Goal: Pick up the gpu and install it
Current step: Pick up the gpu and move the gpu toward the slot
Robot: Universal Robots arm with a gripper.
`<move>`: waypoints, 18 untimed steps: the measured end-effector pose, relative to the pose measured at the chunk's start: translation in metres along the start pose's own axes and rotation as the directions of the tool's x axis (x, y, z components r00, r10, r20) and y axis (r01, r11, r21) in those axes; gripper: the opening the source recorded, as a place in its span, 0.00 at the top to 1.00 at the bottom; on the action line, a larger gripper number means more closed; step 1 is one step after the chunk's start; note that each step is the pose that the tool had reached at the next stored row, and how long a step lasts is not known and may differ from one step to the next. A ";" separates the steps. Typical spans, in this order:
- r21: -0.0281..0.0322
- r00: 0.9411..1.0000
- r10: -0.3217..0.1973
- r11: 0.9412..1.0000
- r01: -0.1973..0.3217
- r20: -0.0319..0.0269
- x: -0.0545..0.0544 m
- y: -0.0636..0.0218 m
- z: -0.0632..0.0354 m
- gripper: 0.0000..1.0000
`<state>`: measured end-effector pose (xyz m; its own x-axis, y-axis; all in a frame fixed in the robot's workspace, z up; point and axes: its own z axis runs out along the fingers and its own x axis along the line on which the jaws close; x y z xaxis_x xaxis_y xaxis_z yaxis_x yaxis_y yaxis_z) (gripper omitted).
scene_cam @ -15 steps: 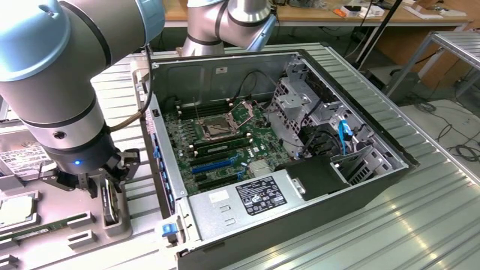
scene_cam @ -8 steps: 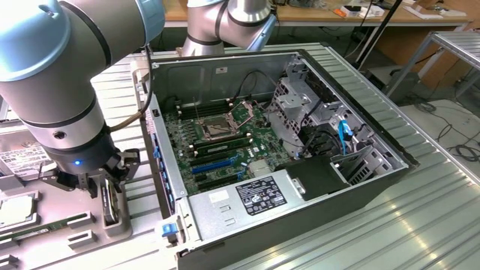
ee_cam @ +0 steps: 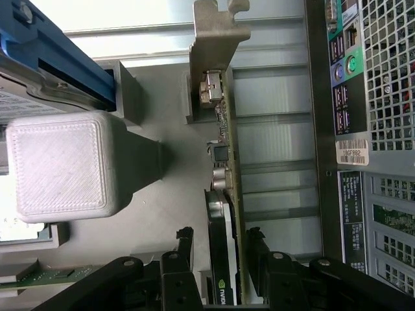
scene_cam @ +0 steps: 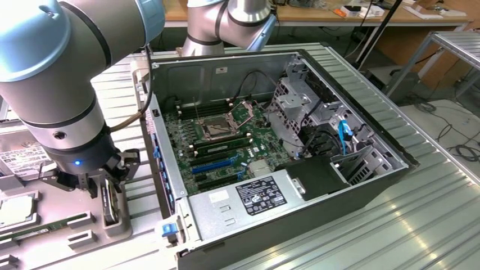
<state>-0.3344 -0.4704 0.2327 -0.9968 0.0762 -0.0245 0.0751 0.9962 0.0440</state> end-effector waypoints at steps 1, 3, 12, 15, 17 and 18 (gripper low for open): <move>0.000 1.000 0.000 1.000 0.000 0.000 0.000 0.0000 0.0000 0.55; 0.002 1.000 0.000 1.000 0.000 0.000 0.000 0.0000 -0.0002 0.55; 0.018 1.000 -0.001 1.000 0.001 0.001 0.000 0.0005 -0.0067 0.55; 0.024 1.000 -0.001 1.000 0.001 0.002 0.000 0.0007 -0.0091 0.55; 0.026 1.000 -0.001 1.000 0.001 0.002 0.000 0.0007 -0.0096 0.55; 0.026 1.000 -0.001 1.000 0.001 0.002 0.000 0.0007 -0.0096 0.55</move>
<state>-0.3343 -0.4701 0.2424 -0.9968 0.0755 -0.0265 0.0750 0.9970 0.0179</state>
